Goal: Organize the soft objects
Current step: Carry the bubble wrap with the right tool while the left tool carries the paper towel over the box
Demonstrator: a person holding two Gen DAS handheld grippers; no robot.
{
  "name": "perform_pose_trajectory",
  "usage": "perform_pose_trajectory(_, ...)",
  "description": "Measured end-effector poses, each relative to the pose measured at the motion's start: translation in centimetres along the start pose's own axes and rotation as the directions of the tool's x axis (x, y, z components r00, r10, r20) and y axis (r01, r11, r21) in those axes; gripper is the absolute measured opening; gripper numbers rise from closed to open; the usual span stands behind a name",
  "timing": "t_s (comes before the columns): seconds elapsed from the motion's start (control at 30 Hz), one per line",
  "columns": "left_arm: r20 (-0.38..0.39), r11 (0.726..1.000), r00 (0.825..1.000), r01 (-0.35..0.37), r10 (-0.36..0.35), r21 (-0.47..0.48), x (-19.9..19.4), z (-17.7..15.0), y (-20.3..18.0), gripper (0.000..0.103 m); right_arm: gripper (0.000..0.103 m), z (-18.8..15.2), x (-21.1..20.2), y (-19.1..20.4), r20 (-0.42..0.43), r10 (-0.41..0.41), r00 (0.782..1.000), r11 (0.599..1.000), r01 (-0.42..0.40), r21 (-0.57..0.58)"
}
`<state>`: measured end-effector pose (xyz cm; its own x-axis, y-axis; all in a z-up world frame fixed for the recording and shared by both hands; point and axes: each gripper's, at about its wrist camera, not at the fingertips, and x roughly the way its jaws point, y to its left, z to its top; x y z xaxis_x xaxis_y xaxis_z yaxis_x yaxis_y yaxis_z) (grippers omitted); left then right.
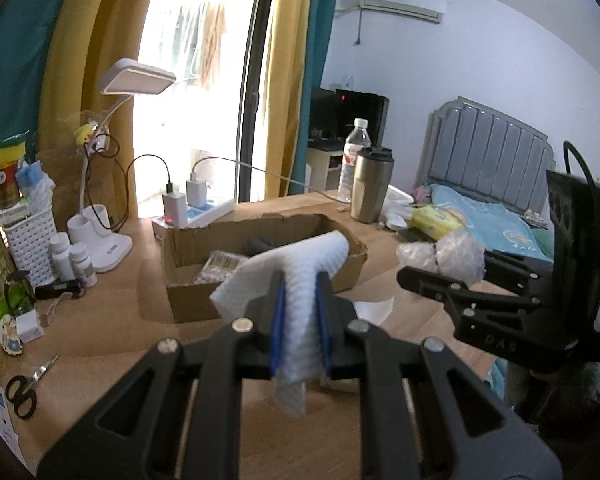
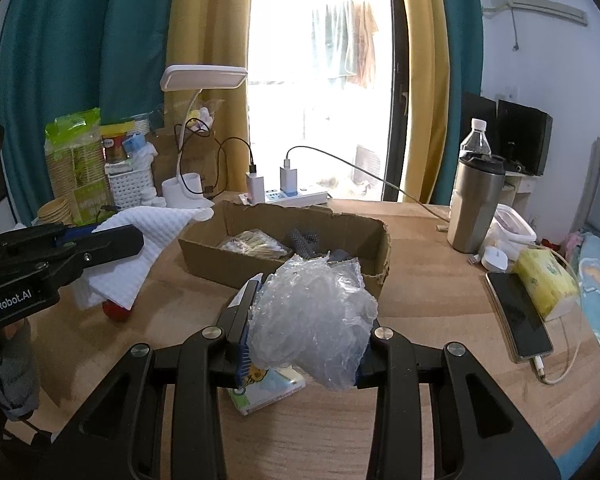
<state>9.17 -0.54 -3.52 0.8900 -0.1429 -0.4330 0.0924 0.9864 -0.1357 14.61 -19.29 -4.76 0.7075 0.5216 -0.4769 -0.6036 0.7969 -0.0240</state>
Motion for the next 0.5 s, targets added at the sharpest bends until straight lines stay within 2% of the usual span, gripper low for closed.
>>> perform_pose_trajectory(0.5, -0.01, 1.0, 1.0, -0.009, 0.009, 0.003, 1.9, 1.9, 0.6, 0.015, 0.038, 1.8, 2.1, -1.6, -0.004, 0.02, 1.0, 1.0, -0.02, 0.014)
